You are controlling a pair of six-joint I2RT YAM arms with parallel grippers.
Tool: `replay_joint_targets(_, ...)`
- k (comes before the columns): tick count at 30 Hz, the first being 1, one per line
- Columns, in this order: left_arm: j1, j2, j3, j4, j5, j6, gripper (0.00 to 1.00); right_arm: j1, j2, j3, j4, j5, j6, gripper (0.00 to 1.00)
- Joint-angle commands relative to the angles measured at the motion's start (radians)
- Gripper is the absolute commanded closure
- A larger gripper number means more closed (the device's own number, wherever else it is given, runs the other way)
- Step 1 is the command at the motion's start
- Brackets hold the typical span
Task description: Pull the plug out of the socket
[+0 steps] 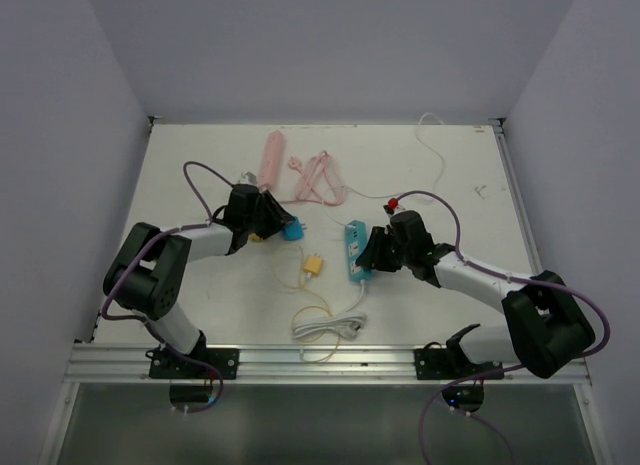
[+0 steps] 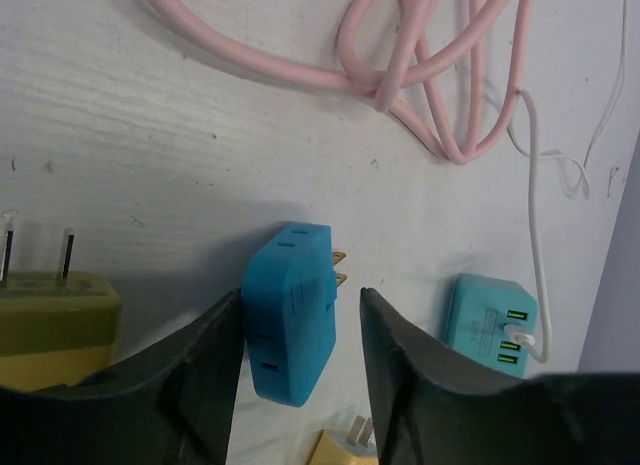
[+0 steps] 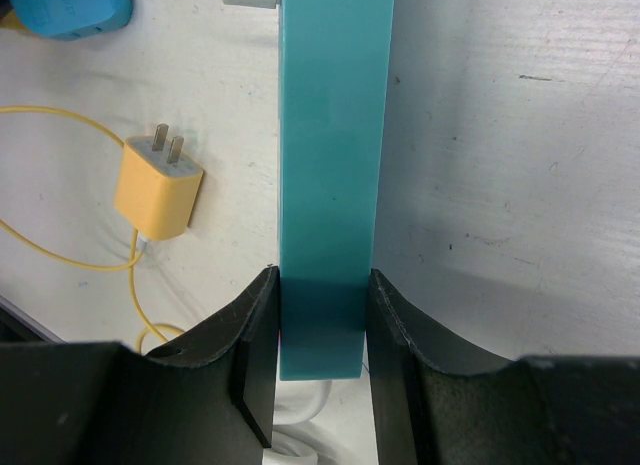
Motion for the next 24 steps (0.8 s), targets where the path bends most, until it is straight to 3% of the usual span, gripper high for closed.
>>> replay_joint_targets(1,0.017,0.009,0.036,0.049,0.048,0.033,0.46,-0.01,0.015,-0.039,-0.094,0.048,-0.068,1.0)
replay_joint_targets(4,0.017,-0.015,0.019,0.049,0.048,0.042,0.1,-0.01,0.013,-0.038,-0.089,0.039,-0.076,1.0)
replay_joint_targets(7,0.017,-0.057,0.004,0.038,0.045,0.053,0.0,-0.01,0.021,-0.036,-0.08,0.025,-0.081,1.0)
replay_joint_targets(13,-0.041,-0.17,0.004,0.013,-0.004,0.129,0.01,-0.01,0.029,-0.024,-0.074,-0.042,-0.111,1.0)
replay_joint_targets(24,-0.259,-0.226,0.063,-0.039,-0.039,0.671,0.12,-0.009,0.023,0.013,-0.136,-0.137,-0.18,1.0)
